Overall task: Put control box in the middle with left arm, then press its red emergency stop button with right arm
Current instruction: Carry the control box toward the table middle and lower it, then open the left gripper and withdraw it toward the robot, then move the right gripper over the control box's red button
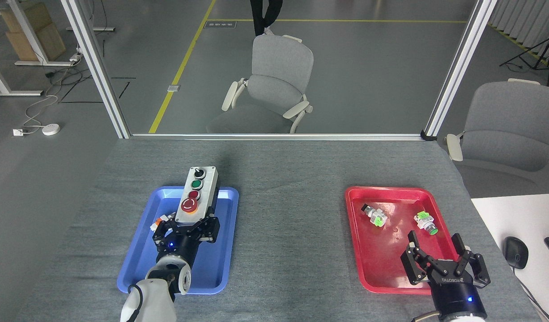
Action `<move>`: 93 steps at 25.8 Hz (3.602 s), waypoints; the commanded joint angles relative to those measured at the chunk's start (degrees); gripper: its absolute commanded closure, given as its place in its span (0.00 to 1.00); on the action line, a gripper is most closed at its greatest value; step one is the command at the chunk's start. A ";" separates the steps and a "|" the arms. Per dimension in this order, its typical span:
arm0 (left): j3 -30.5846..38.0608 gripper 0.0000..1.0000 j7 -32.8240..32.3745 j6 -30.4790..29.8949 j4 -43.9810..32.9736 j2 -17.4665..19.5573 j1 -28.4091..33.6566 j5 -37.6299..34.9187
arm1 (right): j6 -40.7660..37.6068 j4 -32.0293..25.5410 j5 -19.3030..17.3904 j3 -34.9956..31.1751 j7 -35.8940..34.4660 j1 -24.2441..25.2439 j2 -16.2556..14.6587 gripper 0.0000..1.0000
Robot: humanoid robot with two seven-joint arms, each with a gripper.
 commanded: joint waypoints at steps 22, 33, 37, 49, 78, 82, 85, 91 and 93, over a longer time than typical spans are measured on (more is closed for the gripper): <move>-29.38 1.00 -2.87 10.74 6.50 -8.91 -4.87 -0.47 | 0.53 0.78 0.09 0.00 -0.01 -0.09 -0.03 0.02; -37.29 1.00 -2.96 10.30 13.97 -8.91 -5.49 1.28 | 0.53 1.04 0.09 -0.09 -0.01 0.00 -0.03 0.02; -37.38 0.72 -3.49 9.60 13.97 -8.91 -5.49 2.07 | 0.53 1.66 0.09 -0.09 -0.01 -0.09 -0.03 0.02; -33.69 0.01 -3.14 10.04 -4.57 1.19 4.35 2.25 | 0.53 1.75 0.18 -0.09 -0.01 -0.26 0.14 0.02; 20.54 0.01 -2.52 -12.99 -22.07 14.64 15.61 8.84 | -1.49 5.61 7.03 12.57 3.94 -6.32 6.47 0.99; 20.72 0.01 -2.44 -11.41 -19.34 14.73 14.82 9.11 | -1.05 8.69 7.38 16.96 7.20 -8.87 7.79 1.00; 20.72 0.01 -2.44 -10.00 -19.34 14.64 14.90 9.63 | -0.96 11.41 8.70 19.51 7.28 -10.81 8.84 1.00; 20.72 0.01 -2.61 -9.92 -19.60 14.03 13.76 9.28 | -0.61 13.70 10.28 22.32 7.81 -12.65 10.95 1.00; 20.63 0.01 -2.61 -10.00 -19.60 13.94 13.76 9.19 | -0.61 15.19 10.90 23.11 7.90 -13.36 11.39 1.00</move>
